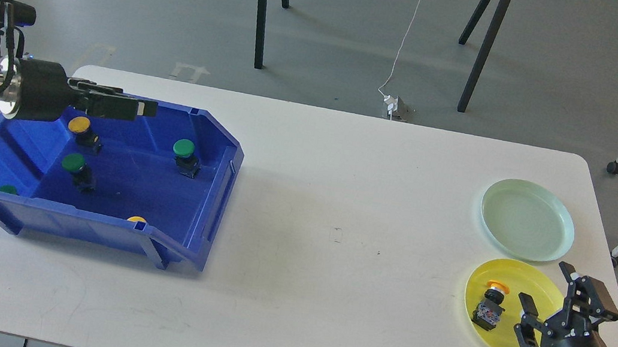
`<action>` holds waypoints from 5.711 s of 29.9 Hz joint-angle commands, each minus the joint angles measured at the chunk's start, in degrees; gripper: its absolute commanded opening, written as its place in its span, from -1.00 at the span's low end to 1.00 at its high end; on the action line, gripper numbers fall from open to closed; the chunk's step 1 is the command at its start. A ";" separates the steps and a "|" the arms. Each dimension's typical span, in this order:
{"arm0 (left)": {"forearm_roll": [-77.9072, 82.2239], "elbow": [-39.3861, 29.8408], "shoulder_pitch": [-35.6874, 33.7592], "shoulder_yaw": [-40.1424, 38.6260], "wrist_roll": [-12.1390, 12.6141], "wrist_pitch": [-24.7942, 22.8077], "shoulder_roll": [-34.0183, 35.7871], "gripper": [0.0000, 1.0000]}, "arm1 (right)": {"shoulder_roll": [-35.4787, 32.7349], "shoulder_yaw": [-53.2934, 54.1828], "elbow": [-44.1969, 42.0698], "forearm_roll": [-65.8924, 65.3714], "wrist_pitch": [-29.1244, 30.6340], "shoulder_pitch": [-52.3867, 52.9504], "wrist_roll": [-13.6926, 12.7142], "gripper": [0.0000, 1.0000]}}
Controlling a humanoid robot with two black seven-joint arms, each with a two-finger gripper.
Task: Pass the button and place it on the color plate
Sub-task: 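Grasp a green-topped button in the blue bin with the left gripper, then lift the green button and extend the left gripper toward the right gripper, then grasp the green button with the right gripper and release the left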
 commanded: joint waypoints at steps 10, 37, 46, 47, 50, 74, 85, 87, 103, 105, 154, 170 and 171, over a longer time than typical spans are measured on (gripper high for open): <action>5.55 18.33 2.63 6.29 0.00 0.09 -9.36 0.98 | -14.01 -4.59 -3.90 19.82 18.88 32.91 0.00 0.94; 5.72 30.65 5.61 6.64 0.00 0.88 -17.90 0.95 | -13.22 -5.21 -4.97 19.91 19.23 30.11 0.00 0.94; 5.37 30.83 6.41 6.64 0.00 0.97 -17.55 0.70 | -13.22 -5.21 -4.97 19.91 19.23 30.02 0.00 0.94; 5.55 30.83 6.41 6.64 0.00 1.05 -17.54 0.53 | -13.22 -5.21 -4.97 19.91 19.32 29.94 0.00 0.94; 5.90 30.83 6.41 6.64 0.00 2.19 -17.63 0.33 | -13.22 -5.13 -4.88 19.91 19.32 29.41 0.00 0.94; 2.05 10.15 3.33 3.83 0.00 -1.75 -4.13 -0.94 | -13.22 -4.51 -4.97 19.91 19.93 27.39 0.00 0.94; -25.63 -22.25 3.24 -7.23 0.00 -2.60 10.33 -0.93 | -11.73 -7.23 -7.86 13.94 19.85 27.29 0.00 0.94; -31.16 -22.78 3.24 -10.75 0.00 -2.60 5.42 -0.93 | -10.67 -10.21 -8.22 12.27 19.67 29.83 0.00 0.94; -38.48 -7.75 5.17 -12.87 0.00 -2.60 -21.24 -0.92 | 9.80 -34.04 -17.44 12.00 19.23 51.81 0.00 0.94; -38.48 -7.75 5.26 -12.70 0.00 -2.60 -21.24 -0.92 | 12.61 -35.00 -18.93 12.00 19.14 53.13 0.00 0.94; -38.57 -6.87 5.61 -12.96 0.00 -2.60 -21.32 -0.92 | 22.38 -39.14 -26.33 11.82 18.70 55.69 0.00 -0.75; -44.72 -5.47 5.53 -13.22 0.00 -2.60 -22.29 0.84 | 19.84 -36.24 -25.63 12.08 18.35 53.93 0.00 -0.99; -44.90 -5.47 5.53 -13.22 0.00 -2.60 -22.29 0.86 | 19.05 -35.54 -25.01 12.08 18.35 53.49 0.00 -0.99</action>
